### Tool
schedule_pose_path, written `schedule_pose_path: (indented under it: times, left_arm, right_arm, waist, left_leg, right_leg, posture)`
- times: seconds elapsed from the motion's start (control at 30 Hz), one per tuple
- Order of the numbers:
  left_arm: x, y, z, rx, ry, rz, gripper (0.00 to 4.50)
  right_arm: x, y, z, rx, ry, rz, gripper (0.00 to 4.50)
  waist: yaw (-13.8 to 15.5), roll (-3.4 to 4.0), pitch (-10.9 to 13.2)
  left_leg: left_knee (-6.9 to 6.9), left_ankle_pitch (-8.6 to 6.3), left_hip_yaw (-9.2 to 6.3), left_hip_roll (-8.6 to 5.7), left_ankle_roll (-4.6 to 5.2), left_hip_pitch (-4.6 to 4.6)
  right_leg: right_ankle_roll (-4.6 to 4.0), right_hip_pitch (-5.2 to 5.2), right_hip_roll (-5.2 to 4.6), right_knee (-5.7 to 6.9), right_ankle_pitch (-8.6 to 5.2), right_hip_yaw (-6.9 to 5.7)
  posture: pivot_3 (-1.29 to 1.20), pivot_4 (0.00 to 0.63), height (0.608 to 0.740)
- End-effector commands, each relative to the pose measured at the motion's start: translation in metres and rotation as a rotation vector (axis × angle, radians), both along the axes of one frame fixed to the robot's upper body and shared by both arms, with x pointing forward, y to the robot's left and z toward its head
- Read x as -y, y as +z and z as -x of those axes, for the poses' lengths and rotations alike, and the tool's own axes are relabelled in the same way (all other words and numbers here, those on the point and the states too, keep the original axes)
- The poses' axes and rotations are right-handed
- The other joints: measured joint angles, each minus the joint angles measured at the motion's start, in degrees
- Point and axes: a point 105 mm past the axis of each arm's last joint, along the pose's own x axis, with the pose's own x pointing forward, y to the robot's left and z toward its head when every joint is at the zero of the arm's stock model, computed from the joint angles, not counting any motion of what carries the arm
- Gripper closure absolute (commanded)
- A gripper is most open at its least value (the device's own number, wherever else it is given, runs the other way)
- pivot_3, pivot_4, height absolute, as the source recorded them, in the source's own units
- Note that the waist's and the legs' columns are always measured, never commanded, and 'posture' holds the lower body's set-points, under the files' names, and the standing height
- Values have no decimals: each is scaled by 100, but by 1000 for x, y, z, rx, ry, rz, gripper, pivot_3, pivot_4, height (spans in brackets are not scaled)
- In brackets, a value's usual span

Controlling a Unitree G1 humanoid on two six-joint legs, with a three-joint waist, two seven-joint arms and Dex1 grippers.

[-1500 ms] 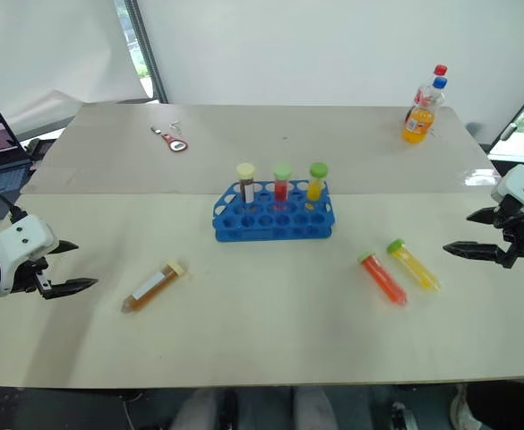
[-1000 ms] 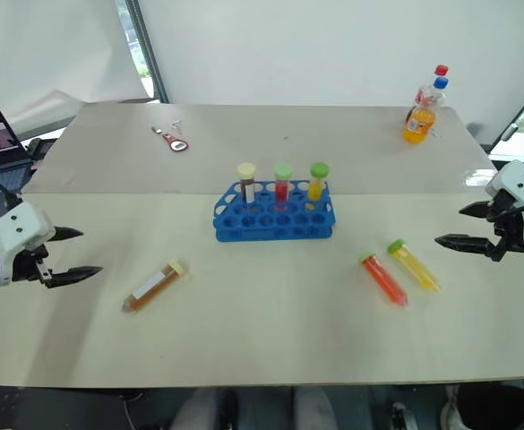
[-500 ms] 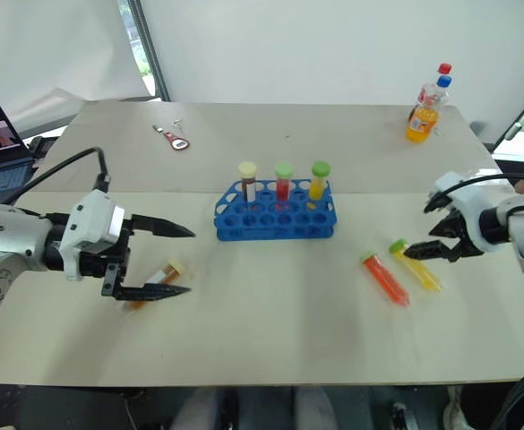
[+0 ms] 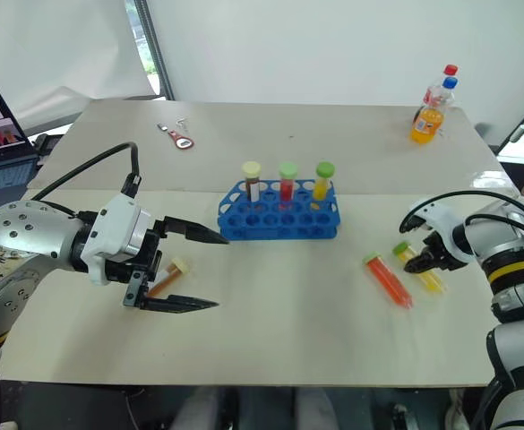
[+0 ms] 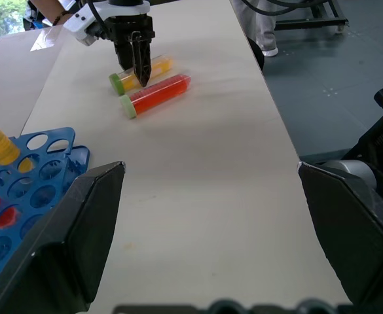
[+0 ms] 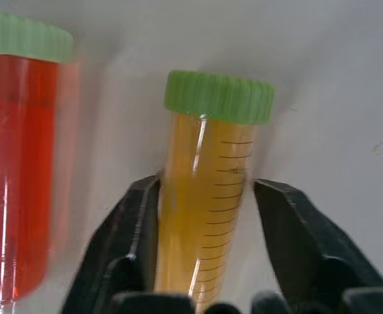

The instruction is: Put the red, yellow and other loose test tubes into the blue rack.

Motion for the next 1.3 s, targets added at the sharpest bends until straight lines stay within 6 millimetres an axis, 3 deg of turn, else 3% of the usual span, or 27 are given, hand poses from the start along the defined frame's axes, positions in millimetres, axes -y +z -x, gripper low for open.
schedule_pose_path:
  times: [0.03, 0.13, 0.27, 0.43, 0.53, 0.73, 0.87, 1.1, 1.3]
  left_arm:
    - [0, 3, 0, 41, 6, -2, 0]
    - [-4, 1, -4, 45, 34, 0, 0]
    - [-23, -6, -16, 48, 145, -12, 0]
    - [-54, -14, -32, 85, 328, 23, 0]
    - [-65, -21, -34, 87, 385, 23, 0]
    - [-57, -22, -32, 63, 366, 40, 0]
    - [-43, -10, -28, 51, 310, 71, 0]
    - [-35, -2, -28, 59, 282, 72, 0]
    - [-33, 0, -30, 65, 273, 70, 0]
  right_arm:
    - [3, 11, -4, 38, 4, 6, 3309]
    - [2, 18, -7, 66, 10, -10, 3502]
    - [-12, 47, -13, 200, 94, -58, 3502]
    - [-74, 105, -9, 523, 270, -403, 3503]
    - [-99, 125, -4, 761, 326, -564, 3503]
    - [-125, 115, -9, 936, 281, -654, 3504]
    - [-139, 107, -20, 1016, 242, -684, 3504]
    - [-149, 86, -29, 1013, 210, -693, 3508]
    - [-151, 81, -35, 1031, 173, -700, 3512]
  waist:
    - [0, 0, 0]
    - [0, 0, 0]
    - [-5, 1, 0]
    - [-31, 3, 0]
    - [-5, -3, -3]
    - [98, -3, -3]
    - [95, -3, -3]
    - [6, -4, -3]
    - [-11, -4, -3]
  left_leg:
    - [0, 0, 0, 0, 0, 1]
    - [0, 1, -1, 0, -1, 1]
    - [-1, 1, -1, 0, -1, 2]
    - [-11, 1, -6, 9, -1, 1]
    - [-11, 1, -12, 12, -1, 2]
    - [11, 2, -8, 3, -4, -6]
    - [12, 3, -6, 2, -6, -7]
    - [0, 4, -9, 5, -6, -5]
    - [-2, 4, -9, 5, -7, -3]
  right_leg:
    - [0, 0, 0, 1, 0, 0]
    - [0, 1, 1, 1, 0, -1]
    - [0, 0, 1, 2, 0, 0]
    - [-2, -9, 4, 6, 0, -3]
    - [-3, -5, 5, 7, 1, -9]
    - [3, 1, -4, 7, 5, -11]
    - [4, -1, -3, 9, 6, -10]
    - [1, -4, 2, 10, 7, -11]
    - [0, -4, 2, 9, 7, -10]
  posture:
    - [0, 150, 733]
    - [0, 150, 733]
    - [0, 150, 733]
    - [0, 150, 733]
    - [0, 150, 733]
    - [0, 150, 733]
    - [0, 150, 733]
    - [0, 150, 733]
    - [0, 150, 733]
